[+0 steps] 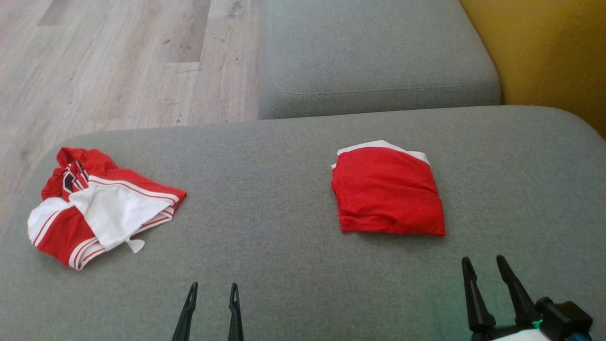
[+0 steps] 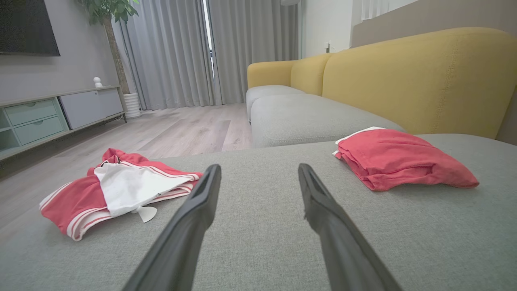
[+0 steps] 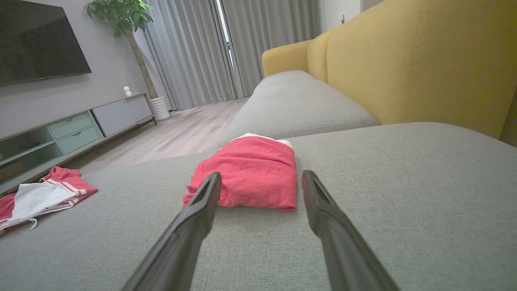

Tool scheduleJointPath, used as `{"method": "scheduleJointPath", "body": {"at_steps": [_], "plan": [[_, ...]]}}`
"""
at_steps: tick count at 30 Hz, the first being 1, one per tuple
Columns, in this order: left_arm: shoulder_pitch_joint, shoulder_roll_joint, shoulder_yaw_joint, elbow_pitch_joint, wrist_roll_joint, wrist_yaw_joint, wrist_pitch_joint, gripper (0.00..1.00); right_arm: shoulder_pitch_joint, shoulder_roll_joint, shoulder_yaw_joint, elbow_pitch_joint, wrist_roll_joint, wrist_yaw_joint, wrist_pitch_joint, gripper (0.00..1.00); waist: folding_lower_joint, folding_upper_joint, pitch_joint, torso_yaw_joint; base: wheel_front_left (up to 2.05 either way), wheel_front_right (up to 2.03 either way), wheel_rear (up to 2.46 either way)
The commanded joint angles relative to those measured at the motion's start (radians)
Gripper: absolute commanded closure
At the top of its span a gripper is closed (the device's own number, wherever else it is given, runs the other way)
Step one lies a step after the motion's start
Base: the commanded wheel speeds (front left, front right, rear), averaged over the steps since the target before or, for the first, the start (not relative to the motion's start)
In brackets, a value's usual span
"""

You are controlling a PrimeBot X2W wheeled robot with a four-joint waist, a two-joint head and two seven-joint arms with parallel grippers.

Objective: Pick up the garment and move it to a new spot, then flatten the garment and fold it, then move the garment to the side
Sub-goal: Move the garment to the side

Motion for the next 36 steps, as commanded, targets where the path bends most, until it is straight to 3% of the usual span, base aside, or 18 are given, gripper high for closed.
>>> {"method": "scheduleJointPath", "body": {"at_steps": [1, 24, 30, 36], "plan": [[-0.035, -0.005, 0.040, -0.035, 0.010, 0.001, -0.005, 0.00, -0.026, -0.007, 0.022, -0.026, 0.003, -0.001, -0.011, 0.00, 0.0000, 0.0000, -0.002, -0.005, 0.00, 0.00, 0.00], [-0.061, -0.006, 0.048, -0.034, 0.013, -0.008, -0.005, 0.00, -0.045, -0.019, 0.019, -0.019, 0.002, -0.001, -0.011, 0.00, 0.0000, 0.0000, 0.064, 0.010, 0.00, 0.00, 0.00], [-0.099, -0.006, 0.038, -0.039, 0.018, -0.013, -0.005, 0.00, -0.138, -0.035, 0.045, 0.032, 0.097, -0.001, -0.011, 0.00, 0.0000, 0.0000, 0.147, 0.028, 0.00, 0.00, 0.00], [-0.173, -0.006, 0.014, -0.039, 0.023, -0.011, -0.005, 0.00, -0.354, -0.100, 0.064, 0.130, 0.256, -0.001, 0.127, 0.00, 0.0000, 0.0000, 0.249, 0.050, 0.00, 0.00, 0.00]]}}
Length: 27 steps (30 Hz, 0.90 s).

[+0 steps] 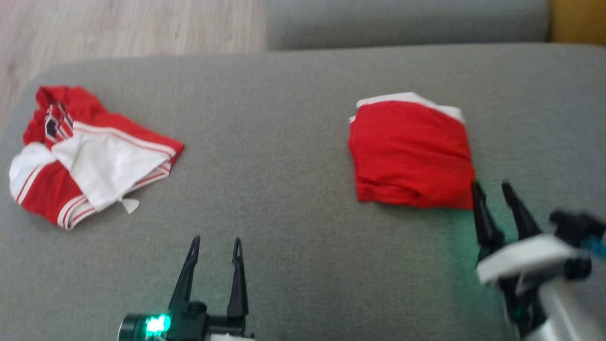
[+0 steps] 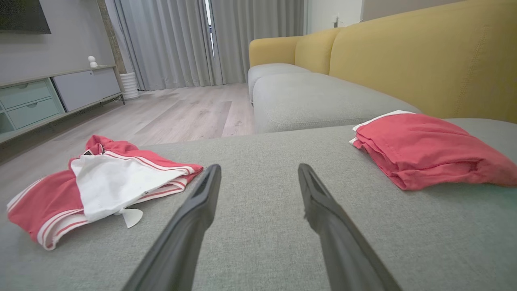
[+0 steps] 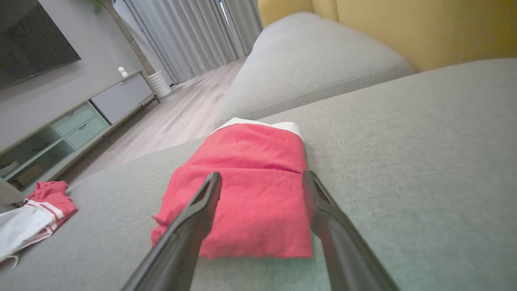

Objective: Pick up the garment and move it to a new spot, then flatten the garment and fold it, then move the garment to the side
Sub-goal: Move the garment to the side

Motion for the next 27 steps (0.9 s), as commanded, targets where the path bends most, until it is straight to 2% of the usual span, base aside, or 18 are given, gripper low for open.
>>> {"method": "scheduleJointPath", "body": {"at_steps": [1, 8, 16, 17, 18, 19, 20, 23, 27], "plan": [[-0.042, -0.004, 0.020, -0.032, 0.013, -0.001, -0.005, 0.00, -0.052, -0.022, 0.021, -0.012, 0.034, -0.001, 0.029, 0.00, -0.0004, 0.0000, 0.037, 0.016, 0.00, 0.00, 0.00], [-0.101, -0.005, -0.019, -0.025, 0.015, 0.011, -0.005, 0.00, -0.206, -0.083, -0.003, 0.127, 0.220, -0.001, 0.209, 0.00, -0.0004, 0.0000, 0.087, 0.038, 0.00, 0.00, 0.00], [-0.134, -0.005, -0.036, -0.024, 0.012, 0.020, -0.005, 0.00, -0.284, -0.112, 0.026, 0.226, 0.329, -0.001, 0.266, 0.00, -0.0004, 0.0000, 0.112, 0.047, 0.00, 0.00, 0.00], [-0.138, -0.005, -0.037, -0.026, 0.012, 0.022, -0.005, 0.00, -0.290, -0.114, 0.038, 0.232, 0.341, -0.001, 0.274, 0.06, -0.0004, 0.0000, 0.115, 0.047, 0.00, 0.00, 0.00], [-0.141, -0.005, -0.039, -0.027, 0.012, 0.024, -0.005, 0.00, -0.294, -0.117, 0.052, 0.235, 0.353, -0.001, 0.282, 0.47, -0.0004, 0.0000, 0.118, 0.048, 0.00, 0.00, 0.00], [-0.144, -0.005, -0.040, -0.028, 0.012, 0.025, -0.005, 0.00, -0.297, -0.121, 0.066, 0.236, 0.364, -0.001, 0.287, 0.69, -0.0004, 0.0000, 0.120, 0.048, 0.00, 0.00, 0.00], [-0.146, -0.005, -0.040, -0.028, 0.011, 0.027, -0.005, 0.00, -0.300, -0.126, 0.077, 0.237, 0.374, -0.001, 0.287, 1.00, -0.0004, 0.0000, 0.122, 0.047, 0.00, 0.00, 0.00], [-0.151, -0.005, -0.044, -0.031, 0.010, 0.033, -0.005, 0.00, -0.306, -0.144, 0.105, 0.236, 0.399, -0.001, 0.276, 1.00, -0.0004, 0.0000, 0.126, 0.044, 0.00, 0.00, 0.00], [-0.154, -0.005, -0.043, -0.036, 0.007, 0.040, -0.005, 0.00, -0.318, -0.203, 0.133, 0.224, 0.402, -0.001, 0.246, 1.00, -0.0004, 0.0000, 0.134, 0.025, 0.00, 0.00, 0.00]]}}
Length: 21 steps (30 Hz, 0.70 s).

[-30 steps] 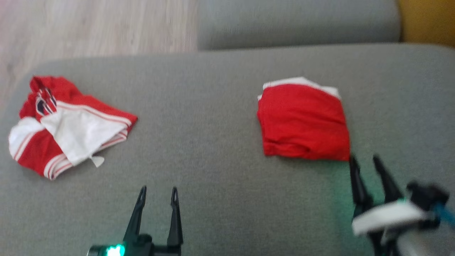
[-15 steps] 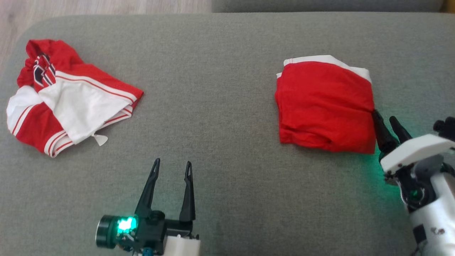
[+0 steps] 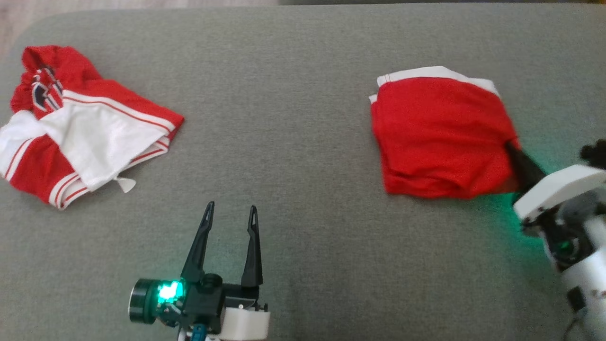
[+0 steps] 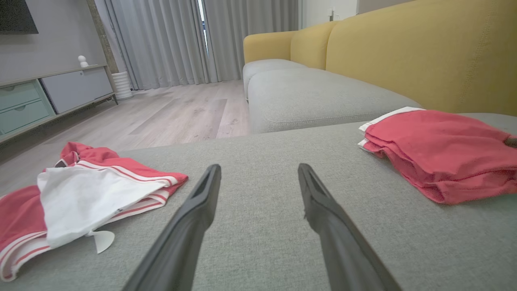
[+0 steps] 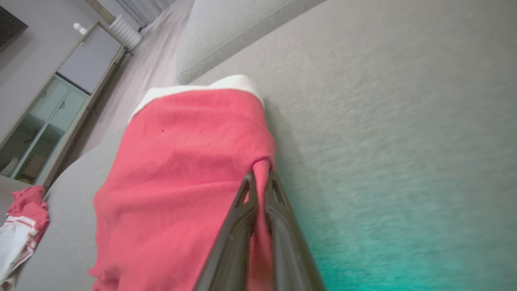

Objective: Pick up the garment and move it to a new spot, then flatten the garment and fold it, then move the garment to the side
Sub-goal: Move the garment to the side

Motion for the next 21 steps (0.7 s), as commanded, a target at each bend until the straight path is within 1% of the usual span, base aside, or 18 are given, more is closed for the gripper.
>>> {"method": "scheduleJointPath", "body": {"at_steps": [1, 4, 8, 11, 16, 19, 21], "plan": [[-0.035, -0.002, 0.024, -0.037, -0.001, 0.007, -0.005, 0.00, -0.031, -0.049, 0.014, -0.033, -0.001, -0.001, -0.016, 1.00, 0.0000, 0.0000, 0.008, -0.014, 0.00, 0.00, 0.00], [-0.044, -0.002, 0.025, -0.041, -0.002, 0.007, -0.005, 0.00, -0.051, -0.115, 0.016, -0.034, -0.015, -0.001, -0.033, 1.00, 0.0000, 0.0000, 0.028, -0.040, 0.00, 0.00, 0.00], [-0.063, -0.002, 0.027, -0.044, 0.000, 0.002, -0.005, 0.00, -0.085, -0.207, 0.019, -0.024, -0.054, -0.001, -0.030, 1.00, 0.0000, 0.0000, 0.067, -0.078, 0.00, 0.00, 0.00], [-0.084, -0.002, 0.030, -0.043, 0.004, -0.004, -0.005, 0.00, -0.116, -0.264, 0.011, -0.012, -0.082, -0.001, -0.029, 1.00, 0.0000, 0.0000, 0.100, -0.102, 0.00, 0.00, 0.00], [-0.121, 0.001, 0.036, -0.040, 0.017, -0.013, -0.005, 0.00, -0.166, -0.332, -0.012, 0.019, -0.132, -0.001, -0.043, 1.00, 0.0000, 0.0000, 0.151, -0.129, 0.00, 0.00, 0.00], [-0.140, 0.003, 0.040, -0.040, 0.022, -0.016, -0.005, 0.00, -0.188, -0.363, -0.027, 0.042, -0.162, -0.001, -0.064, 1.00, 0.0000, 0.0000, 0.172, -0.137, 0.00, 0.00, 0.00], [-0.147, 0.005, 0.043, -0.040, 0.023, -0.017, -0.005, 0.00, -0.206, -0.372, -0.034, 0.057, -0.190, -0.001, -0.074, 1.00, 0.0000, 0.0000, 0.182, -0.142, 0.00, 0.00, 0.00]]}}
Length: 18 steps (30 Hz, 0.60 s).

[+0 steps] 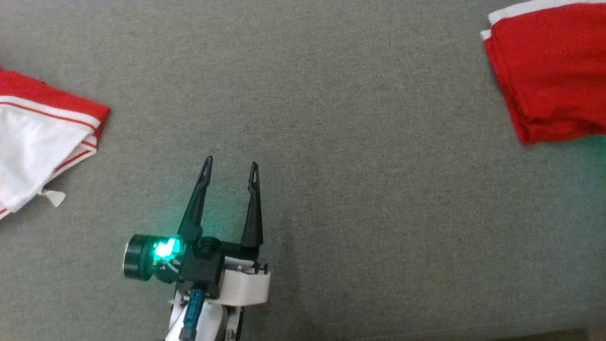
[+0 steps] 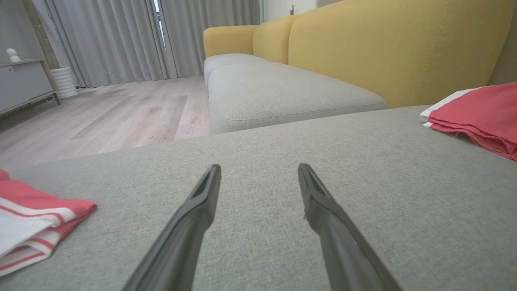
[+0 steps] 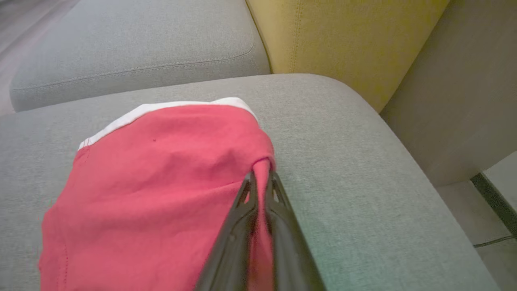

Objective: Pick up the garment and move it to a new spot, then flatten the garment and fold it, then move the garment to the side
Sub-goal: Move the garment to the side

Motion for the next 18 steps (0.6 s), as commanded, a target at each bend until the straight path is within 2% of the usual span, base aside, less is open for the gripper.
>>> {"method": "scheduleJointPath", "body": {"at_steps": [1, 4, 10, 11, 12, 13, 18], "plan": [[-0.017, 0.004, 0.034, -0.026, 0.007, -0.003, -0.005, 0.00, -0.015, -0.052, -0.008, -0.010, -0.021, -0.001, -0.021, 1.00, -0.0002, 0.0000, 0.013, -0.010, 0.00, 0.00, 0.00], [-0.023, 0.004, 0.031, -0.019, 0.004, -0.011, -0.005, 0.00, -0.039, -0.056, -0.027, 0.018, -0.075, -0.001, -0.049, 1.00, -0.0002, 0.0000, 0.020, -0.013, 0.00, 0.00, 0.00], [-0.032, 0.003, 0.024, -0.011, 0.002, -0.017, -0.005, 0.00, -0.074, -0.043, -0.073, 0.068, -0.152, -0.001, -0.092, 0.91, -0.0002, 0.0000, 0.024, -0.012, 0.00, 0.00, 0.00], [-0.035, 0.003, 0.021, -0.008, 0.002, -0.019, -0.005, 0.00, -0.079, -0.038, -0.080, 0.077, -0.165, -0.001, -0.096, 0.77, -0.0002, 0.0000, 0.023, -0.011, 0.00, 0.00, 0.00], [-0.036, 0.003, 0.019, -0.005, 0.002, -0.021, -0.005, 0.00, -0.084, -0.034, -0.088, 0.087, -0.181, -0.001, -0.101, 0.51, -0.0002, 0.0000, 0.022, -0.010, 0.00, 0.00, 0.00], [-0.038, 0.003, 0.017, -0.002, 0.001, -0.023, -0.005, 0.00, -0.090, -0.030, -0.100, 0.097, -0.197, -0.001, -0.109, 0.00, -0.0002, 0.0000, 0.020, -0.008, 0.00, 0.00, 0.00], [-0.036, 0.002, 0.008, 0.014, -0.009, -0.026, -0.005, 0.00, -0.099, 0.012, -0.143, 0.149, -0.275, -0.001, -0.136, 0.00, -0.0002, 0.0000, -0.024, -0.003, 0.00, 0.00, 0.00]]}}
